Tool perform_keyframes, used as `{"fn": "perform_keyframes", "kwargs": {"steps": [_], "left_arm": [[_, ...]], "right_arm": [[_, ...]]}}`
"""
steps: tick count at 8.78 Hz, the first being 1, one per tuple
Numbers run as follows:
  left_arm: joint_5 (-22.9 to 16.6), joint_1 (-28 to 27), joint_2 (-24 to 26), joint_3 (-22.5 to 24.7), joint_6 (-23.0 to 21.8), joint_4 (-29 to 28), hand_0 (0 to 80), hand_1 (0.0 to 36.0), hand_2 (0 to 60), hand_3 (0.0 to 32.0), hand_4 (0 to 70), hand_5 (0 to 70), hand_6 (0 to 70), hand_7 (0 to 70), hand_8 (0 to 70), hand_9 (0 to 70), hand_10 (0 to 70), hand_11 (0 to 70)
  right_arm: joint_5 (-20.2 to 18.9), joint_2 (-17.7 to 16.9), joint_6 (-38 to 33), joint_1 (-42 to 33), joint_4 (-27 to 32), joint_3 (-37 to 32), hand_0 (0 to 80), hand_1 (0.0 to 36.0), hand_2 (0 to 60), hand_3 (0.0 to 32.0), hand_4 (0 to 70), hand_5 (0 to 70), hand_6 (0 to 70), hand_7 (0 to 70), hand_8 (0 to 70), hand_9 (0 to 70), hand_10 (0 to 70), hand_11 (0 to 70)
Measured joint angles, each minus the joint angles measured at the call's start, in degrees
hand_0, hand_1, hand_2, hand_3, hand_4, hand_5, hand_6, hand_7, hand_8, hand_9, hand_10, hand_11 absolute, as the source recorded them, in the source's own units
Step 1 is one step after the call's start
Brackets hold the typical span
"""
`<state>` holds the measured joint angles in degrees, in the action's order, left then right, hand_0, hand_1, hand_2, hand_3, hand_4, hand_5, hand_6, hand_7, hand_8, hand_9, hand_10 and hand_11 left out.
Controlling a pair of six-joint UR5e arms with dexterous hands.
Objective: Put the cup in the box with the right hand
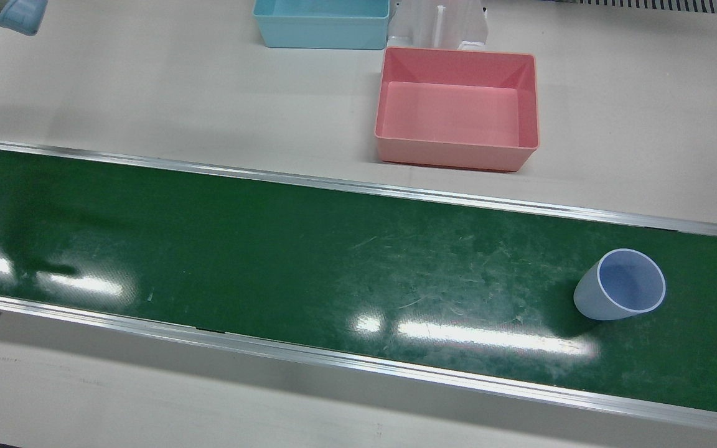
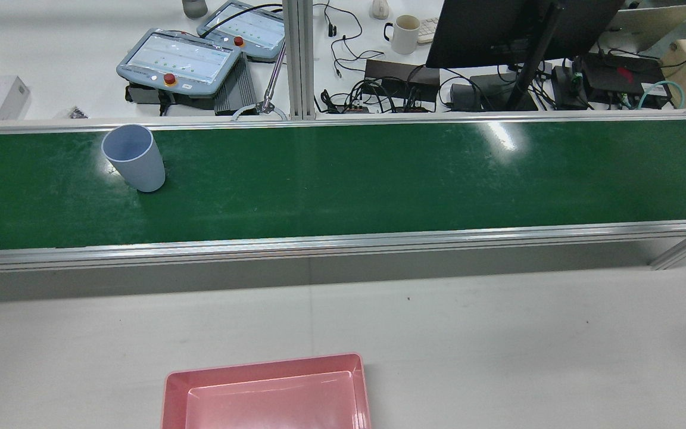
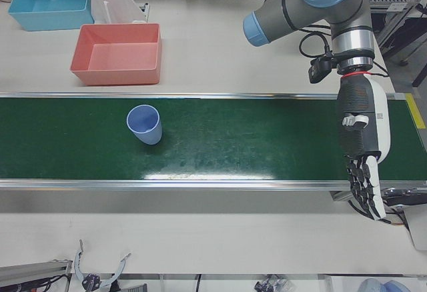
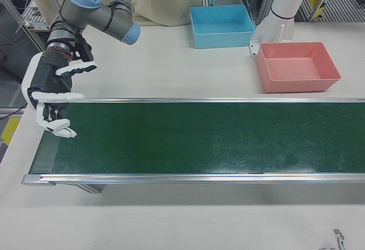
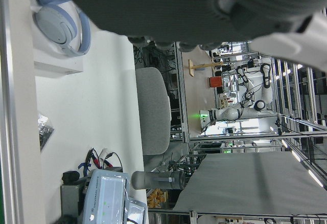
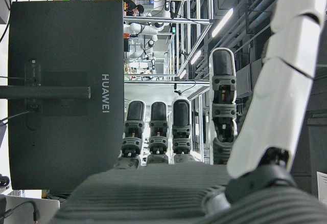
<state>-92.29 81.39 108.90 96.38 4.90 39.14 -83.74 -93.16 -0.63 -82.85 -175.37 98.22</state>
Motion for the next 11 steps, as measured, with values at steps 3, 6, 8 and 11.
{"fn": "perform_keyframes", "kwargs": {"steps": [3,6,8,11], "left_arm": [[-0.05,0.00,0.00,0.01,0.02,-0.02,0.0,0.0,0.0,0.0,0.0,0.0,0.0,0.0,0.0,0.0,0.0,0.0],[0.00,0.00,0.00,-0.04,0.00,-0.03,0.0,0.0,0.0,0.0,0.0,0.0,0.0,0.0,0.0,0.0,0.0,0.0],[0.00,0.00,0.00,-0.05,-0.04,-0.03,0.0,0.0,0.0,0.0,0.0,0.0,0.0,0.0,0.0,0.0,0.0,0.0],[0.00,0.00,0.00,-0.03,-0.07,-0.03,0.0,0.0,0.0,0.0,0.0,0.0,0.0,0.0,0.0,0.0,0.0,0.0]], "right_arm": [[0.00,0.04,0.51,0.10,0.03,-0.55,53.3,15.9,8.3,0.0,62.5,6.6,14.8,55.2,20.9,32.7,21.7,31.9],[-0.01,-0.17,0.17,-0.13,0.01,-1.02,53.9,16.6,9.6,0.0,65.7,6.5,15.1,57.2,20.9,32.9,20.6,30.3],[0.04,-0.28,-0.08,-0.31,-0.06,-1.14,53.4,15.8,8.9,0.0,66.5,6.6,15.6,58.5,21.8,34.5,22.5,32.9],[0.01,-0.27,-0.02,-0.35,-0.37,-1.56,53.2,15.5,8.2,0.0,65.6,6.7,15.7,58.7,22.1,35.1,23.6,34.6]]}}
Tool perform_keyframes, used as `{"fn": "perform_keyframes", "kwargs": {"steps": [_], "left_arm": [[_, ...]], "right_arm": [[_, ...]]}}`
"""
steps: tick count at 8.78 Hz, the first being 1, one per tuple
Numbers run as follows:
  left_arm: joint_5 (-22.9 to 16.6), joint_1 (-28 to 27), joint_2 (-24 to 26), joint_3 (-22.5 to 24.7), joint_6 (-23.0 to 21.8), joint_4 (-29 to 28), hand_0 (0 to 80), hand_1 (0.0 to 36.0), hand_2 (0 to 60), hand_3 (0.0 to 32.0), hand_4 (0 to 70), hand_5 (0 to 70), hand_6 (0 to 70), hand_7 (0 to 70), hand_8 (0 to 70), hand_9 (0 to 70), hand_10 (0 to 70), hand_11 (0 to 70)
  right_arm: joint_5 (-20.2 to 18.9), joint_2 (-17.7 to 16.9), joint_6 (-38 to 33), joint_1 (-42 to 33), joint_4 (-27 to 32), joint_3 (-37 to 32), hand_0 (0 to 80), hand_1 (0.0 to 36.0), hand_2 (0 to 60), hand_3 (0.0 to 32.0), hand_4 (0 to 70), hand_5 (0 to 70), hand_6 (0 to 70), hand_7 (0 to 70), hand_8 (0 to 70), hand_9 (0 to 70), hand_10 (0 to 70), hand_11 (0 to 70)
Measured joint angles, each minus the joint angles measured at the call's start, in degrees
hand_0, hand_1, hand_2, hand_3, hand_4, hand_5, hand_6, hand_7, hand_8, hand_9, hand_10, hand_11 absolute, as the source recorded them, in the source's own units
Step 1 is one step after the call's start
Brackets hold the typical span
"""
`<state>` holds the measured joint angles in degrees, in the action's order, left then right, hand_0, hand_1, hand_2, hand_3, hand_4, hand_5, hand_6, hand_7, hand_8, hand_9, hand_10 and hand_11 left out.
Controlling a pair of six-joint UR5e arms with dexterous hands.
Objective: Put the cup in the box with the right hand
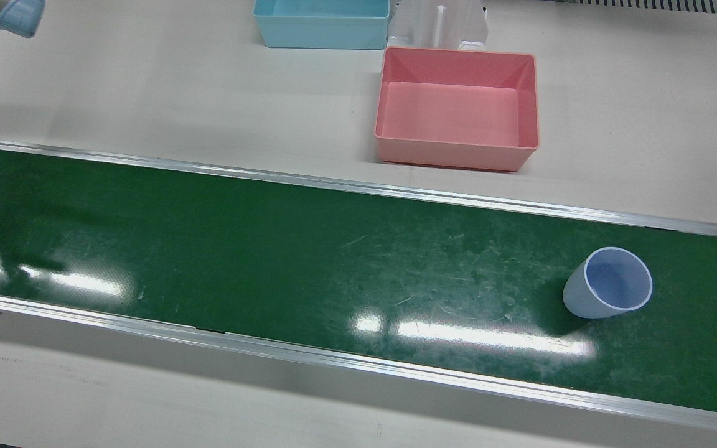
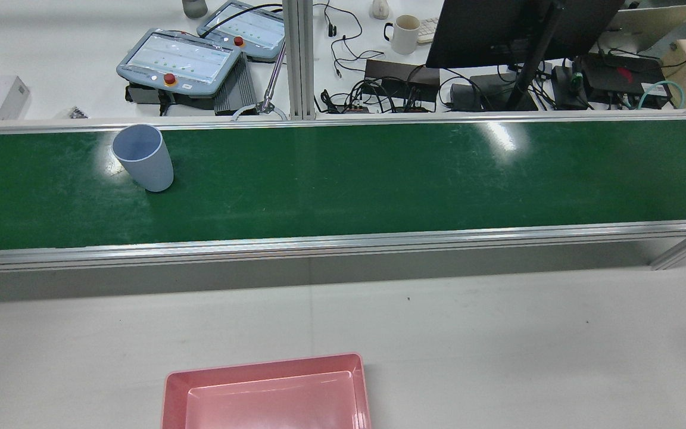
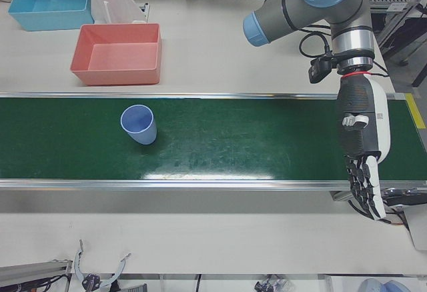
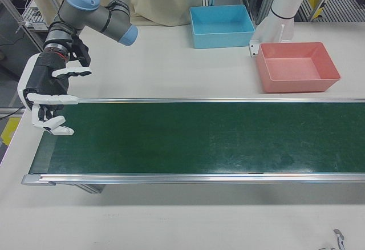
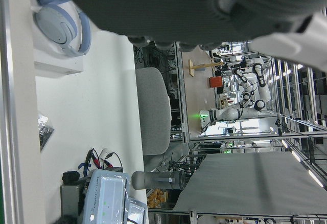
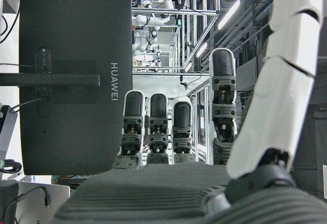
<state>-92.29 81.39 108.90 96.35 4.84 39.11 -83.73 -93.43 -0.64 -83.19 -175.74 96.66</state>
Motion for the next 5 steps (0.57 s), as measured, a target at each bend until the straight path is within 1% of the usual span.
{"fn": "perform_keyframes", "kwargs": {"steps": [1,2,3,4,5], "left_arm": [[0.00,0.00,0.00,0.00,0.00,0.00,0.0,0.0,0.0,0.0,0.0,0.0,0.0,0.0,0.0,0.0,0.0,0.0],[0.00,0.00,0.00,0.00,0.00,0.00,0.0,0.0,0.0,0.0,0.0,0.0,0.0,0.0,0.0,0.0,0.0,0.0],[0.00,0.00,0.00,-0.01,0.03,0.00,0.0,0.0,0.0,0.0,0.0,0.0,0.0,0.0,0.0,0.0,0.0,0.0],[0.00,0.00,0.00,0.01,0.03,0.00,0.0,0.0,0.0,0.0,0.0,0.0,0.0,0.0,0.0,0.0,0.0,0.0],[-0.02,0.00,0.00,0.03,0.02,-0.03,0.0,0.0,0.0,0.0,0.0,0.0,0.0,0.0,0.0,0.0,0.0,0.0]], "right_arm": [[-0.01,0.05,0.06,0.00,-0.02,-0.15,53.4,15.6,8.2,0.0,66.3,6.8,15.9,59.3,22.5,35.8,24.3,35.6],[-0.02,0.07,0.09,-0.01,-0.04,-0.20,53.7,15.7,8.2,0.0,66.3,6.7,15.8,58.8,22.2,35.3,23.9,35.0],[-0.03,0.09,0.11,-0.02,-0.07,-0.20,53.7,15.6,8.4,0.0,67.9,6.7,16.1,59.6,22.7,36.0,24.7,36.2],[-0.03,0.09,0.09,-0.03,-0.10,-0.18,53.5,15.5,8.6,0.0,68.0,6.7,15.9,59.2,22.5,35.8,24.4,35.7],[-0.03,0.09,0.06,-0.03,-0.12,-0.14,53.4,15.5,8.0,0.0,66.4,6.6,15.5,57.9,21.8,34.6,23.0,33.7]]}}
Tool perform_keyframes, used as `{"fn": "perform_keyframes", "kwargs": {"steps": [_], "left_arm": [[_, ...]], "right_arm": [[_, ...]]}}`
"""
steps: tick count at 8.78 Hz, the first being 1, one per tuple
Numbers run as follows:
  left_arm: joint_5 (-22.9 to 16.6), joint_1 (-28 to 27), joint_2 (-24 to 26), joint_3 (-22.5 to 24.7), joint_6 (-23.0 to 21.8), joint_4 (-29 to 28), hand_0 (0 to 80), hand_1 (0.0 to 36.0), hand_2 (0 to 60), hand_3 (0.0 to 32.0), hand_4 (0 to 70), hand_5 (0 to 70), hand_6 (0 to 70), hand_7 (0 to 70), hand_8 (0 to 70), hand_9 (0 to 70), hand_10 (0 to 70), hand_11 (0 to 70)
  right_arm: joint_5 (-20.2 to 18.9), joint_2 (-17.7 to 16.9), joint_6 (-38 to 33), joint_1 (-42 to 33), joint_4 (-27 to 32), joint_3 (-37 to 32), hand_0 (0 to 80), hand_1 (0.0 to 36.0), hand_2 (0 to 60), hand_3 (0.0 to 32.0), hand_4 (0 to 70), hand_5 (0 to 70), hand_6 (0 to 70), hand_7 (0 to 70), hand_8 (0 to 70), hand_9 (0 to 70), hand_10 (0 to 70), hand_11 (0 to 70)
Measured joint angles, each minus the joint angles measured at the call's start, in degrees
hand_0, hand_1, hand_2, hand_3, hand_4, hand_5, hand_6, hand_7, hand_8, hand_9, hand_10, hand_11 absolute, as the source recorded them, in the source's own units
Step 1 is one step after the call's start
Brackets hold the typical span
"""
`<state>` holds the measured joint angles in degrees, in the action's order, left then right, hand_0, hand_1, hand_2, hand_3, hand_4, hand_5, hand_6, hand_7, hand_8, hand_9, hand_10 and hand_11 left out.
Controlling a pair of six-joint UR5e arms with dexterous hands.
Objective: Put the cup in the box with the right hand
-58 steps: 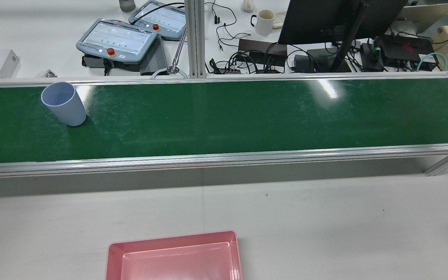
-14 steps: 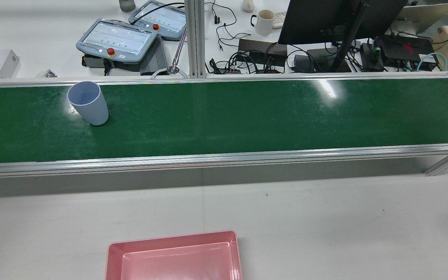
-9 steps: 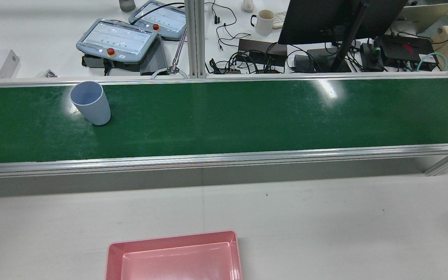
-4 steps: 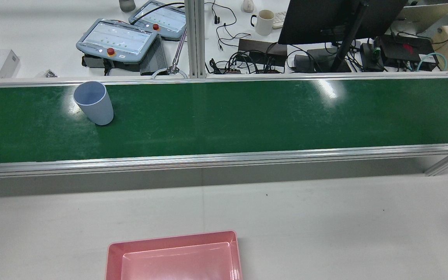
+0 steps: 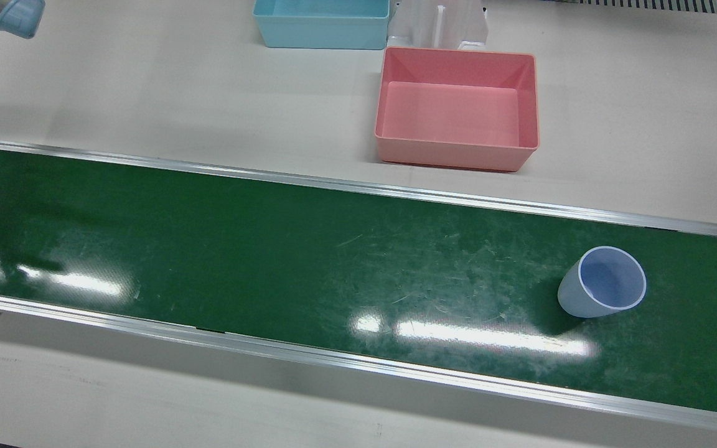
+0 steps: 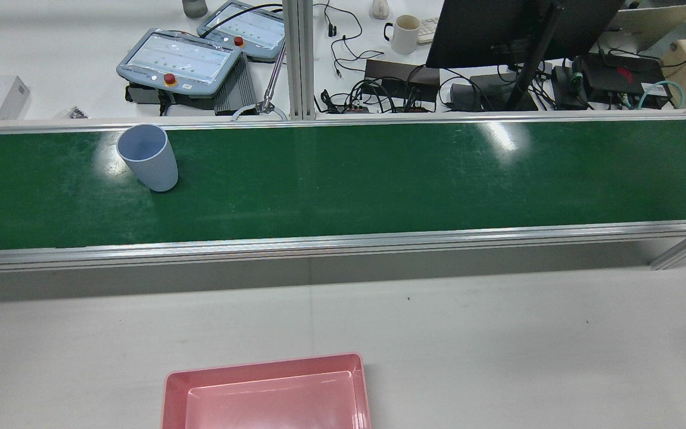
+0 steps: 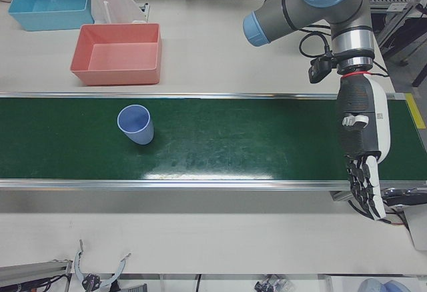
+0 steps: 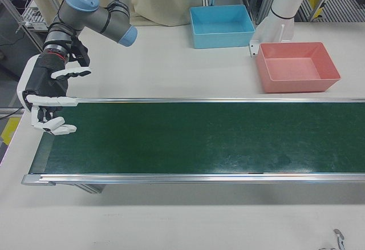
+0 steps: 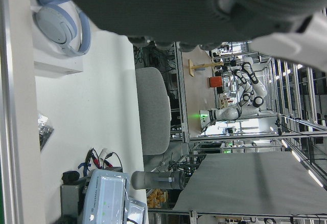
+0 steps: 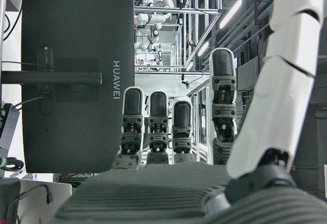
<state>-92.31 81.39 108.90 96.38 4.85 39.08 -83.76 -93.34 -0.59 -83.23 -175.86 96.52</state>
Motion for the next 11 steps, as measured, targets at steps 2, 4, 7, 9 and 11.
{"fn": "perform_keyframes", "kwargs": {"steps": [2,4,7,9,11], "left_arm": [[0.01,0.00,0.00,0.03,-0.02,0.01,0.0,0.0,0.0,0.0,0.0,0.0,0.0,0.0,0.0,0.0,0.0,0.0],[0.02,0.00,0.00,0.01,0.04,0.02,0.0,0.0,0.0,0.0,0.0,0.0,0.0,0.0,0.0,0.0,0.0,0.0],[0.02,0.00,0.00,0.01,0.02,-0.03,0.0,0.0,0.0,0.0,0.0,0.0,0.0,0.0,0.0,0.0,0.0,0.0],[0.02,0.00,0.00,0.01,0.05,-0.06,0.0,0.0,0.0,0.0,0.0,0.0,0.0,0.0,0.0,0.0,0.0,0.0],[0.00,0.00,0.00,0.02,0.06,-0.06,0.0,0.0,0.0,0.0,0.0,0.0,0.0,0.0,0.0,0.0,0.0,0.0]], "right_arm": [[-0.03,-0.11,0.00,-0.09,0.20,0.14,52.6,14.8,6.8,0.0,62.7,6.6,15.1,55.9,21.7,34.3,24.0,35.2],[-0.10,-0.16,0.07,-0.18,0.38,0.05,52.1,14.2,5.6,0.0,56.9,6.6,14.2,51.0,21.0,32.7,24.7,36.3],[-0.20,-0.23,0.28,-0.20,0.50,-0.18,52.4,14.6,6.7,0.0,60.6,6.6,14.4,52.7,21.2,32.9,24.1,35.3],[-0.25,-0.21,0.29,-0.20,0.49,-0.25,52.7,14.9,7.2,0.0,61.4,6.6,14.4,52.9,21.0,32.5,23.5,34.5],[-0.26,-0.18,0.25,-0.25,0.44,-0.19,52.5,14.6,7.4,0.0,63.7,6.7,15.2,55.7,22.4,34.8,25.3,37.0]]}}
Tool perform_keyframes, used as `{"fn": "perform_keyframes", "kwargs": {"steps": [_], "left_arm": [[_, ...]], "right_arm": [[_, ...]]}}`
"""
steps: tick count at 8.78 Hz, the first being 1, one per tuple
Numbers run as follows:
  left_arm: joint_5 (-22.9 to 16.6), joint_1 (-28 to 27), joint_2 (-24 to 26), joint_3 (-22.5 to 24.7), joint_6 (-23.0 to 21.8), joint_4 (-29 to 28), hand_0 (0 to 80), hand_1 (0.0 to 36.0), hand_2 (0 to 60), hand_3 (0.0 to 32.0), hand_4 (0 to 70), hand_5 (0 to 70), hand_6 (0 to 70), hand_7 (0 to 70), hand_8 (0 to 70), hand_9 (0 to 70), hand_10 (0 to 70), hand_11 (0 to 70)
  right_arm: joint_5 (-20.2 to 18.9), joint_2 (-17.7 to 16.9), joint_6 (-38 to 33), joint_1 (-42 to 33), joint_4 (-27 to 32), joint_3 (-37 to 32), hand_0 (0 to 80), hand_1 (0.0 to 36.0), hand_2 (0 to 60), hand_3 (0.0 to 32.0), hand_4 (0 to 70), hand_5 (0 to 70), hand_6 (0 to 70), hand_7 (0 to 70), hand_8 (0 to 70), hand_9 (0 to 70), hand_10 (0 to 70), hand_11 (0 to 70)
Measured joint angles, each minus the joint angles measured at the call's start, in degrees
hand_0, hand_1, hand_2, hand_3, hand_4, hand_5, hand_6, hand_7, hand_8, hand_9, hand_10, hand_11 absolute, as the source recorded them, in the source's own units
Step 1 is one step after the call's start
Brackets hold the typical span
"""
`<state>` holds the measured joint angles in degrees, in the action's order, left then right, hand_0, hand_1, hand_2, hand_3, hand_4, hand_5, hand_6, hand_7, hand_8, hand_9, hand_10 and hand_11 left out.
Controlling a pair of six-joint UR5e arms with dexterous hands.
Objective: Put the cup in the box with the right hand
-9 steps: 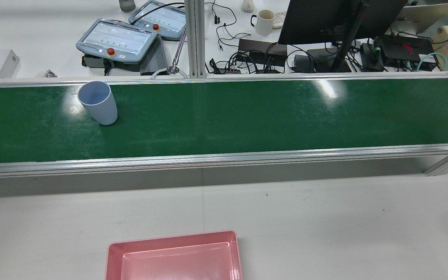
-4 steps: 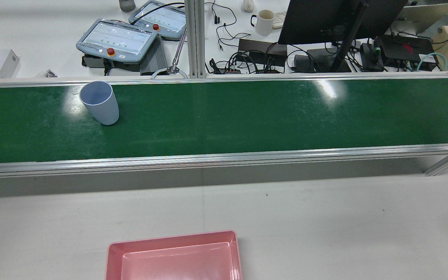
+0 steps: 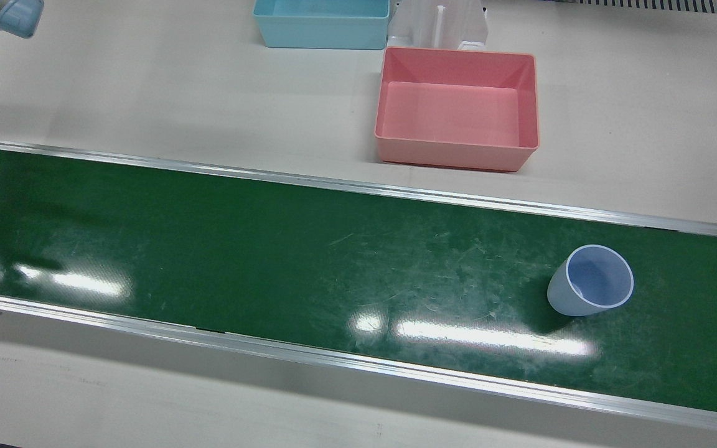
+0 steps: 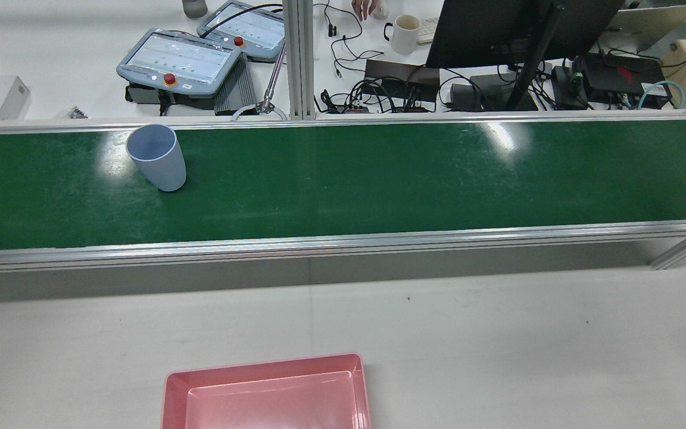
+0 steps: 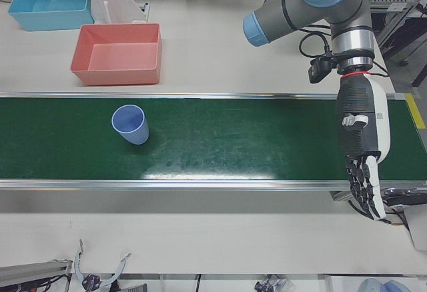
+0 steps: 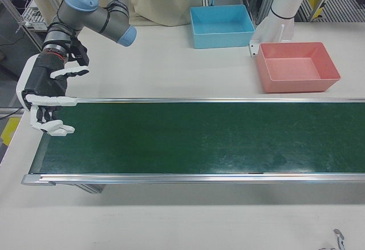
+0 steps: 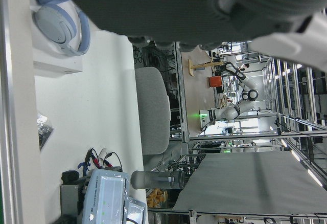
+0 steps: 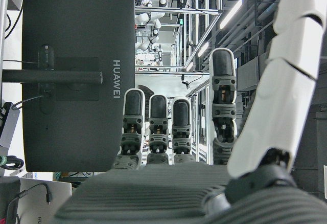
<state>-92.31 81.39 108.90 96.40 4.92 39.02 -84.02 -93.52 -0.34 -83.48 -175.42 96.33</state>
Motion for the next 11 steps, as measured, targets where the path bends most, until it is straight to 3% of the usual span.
{"fn": "perform_keyframes", "kwargs": {"steps": [11], "left_arm": [[0.03,0.00,0.00,-0.04,-0.04,0.00,0.0,0.0,0.0,0.0,0.0,0.0,0.0,0.0,0.0,0.0,0.0,0.0]], "right_arm": [[0.02,-0.04,-0.13,-0.05,-0.01,0.13,51.4,13.2,7.0,0.0,64.3,6.3,15.0,54.9,22.3,34.6,25.4,37.0]]}}
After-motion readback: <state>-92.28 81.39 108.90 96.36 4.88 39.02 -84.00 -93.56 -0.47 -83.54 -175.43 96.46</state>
